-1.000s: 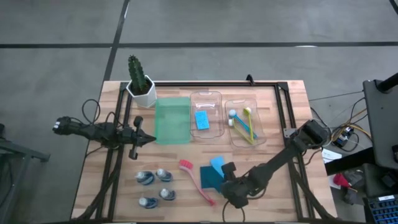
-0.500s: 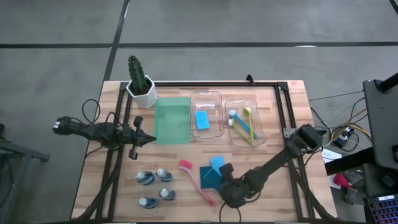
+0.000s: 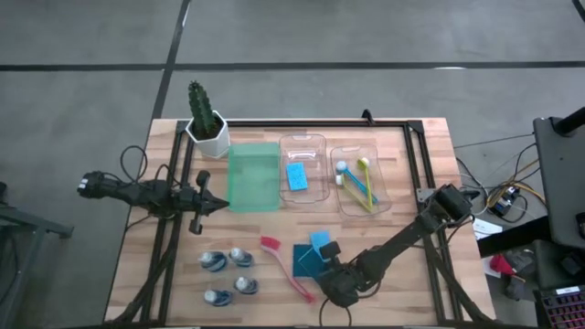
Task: Pick & Place Kitchen Sink Supplies
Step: Put the dark blue sponge into the left transparent bin
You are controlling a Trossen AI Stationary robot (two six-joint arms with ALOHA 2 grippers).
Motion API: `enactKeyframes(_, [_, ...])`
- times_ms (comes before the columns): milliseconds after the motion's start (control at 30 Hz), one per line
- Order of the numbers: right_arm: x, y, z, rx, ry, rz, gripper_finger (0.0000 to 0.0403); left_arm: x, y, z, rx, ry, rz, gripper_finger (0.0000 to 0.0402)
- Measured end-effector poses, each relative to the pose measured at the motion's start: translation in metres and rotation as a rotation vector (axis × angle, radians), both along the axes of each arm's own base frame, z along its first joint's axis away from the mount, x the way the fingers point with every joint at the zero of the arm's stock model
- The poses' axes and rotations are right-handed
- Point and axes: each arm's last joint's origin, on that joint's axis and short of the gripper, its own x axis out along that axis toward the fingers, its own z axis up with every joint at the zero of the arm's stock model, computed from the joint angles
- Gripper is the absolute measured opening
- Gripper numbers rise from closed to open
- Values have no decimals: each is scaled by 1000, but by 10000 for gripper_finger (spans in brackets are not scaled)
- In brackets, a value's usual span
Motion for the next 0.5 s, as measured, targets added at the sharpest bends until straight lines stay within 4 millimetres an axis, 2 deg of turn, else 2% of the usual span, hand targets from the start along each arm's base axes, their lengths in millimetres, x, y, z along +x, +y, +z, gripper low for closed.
enactKeyframes(133, [-2, -1, 7, 6, -5, 1, 18, 0, 0, 0, 0, 0, 0, 3])
enactKeyframes(200, [-4, -3, 13, -12, -2, -5, 13, 0, 0, 0, 0, 0, 0, 3])
enactKeyframes(500, [-6, -15, 63, -97, -110, -69, 8, 0, 0, 0, 0, 1, 0, 3])
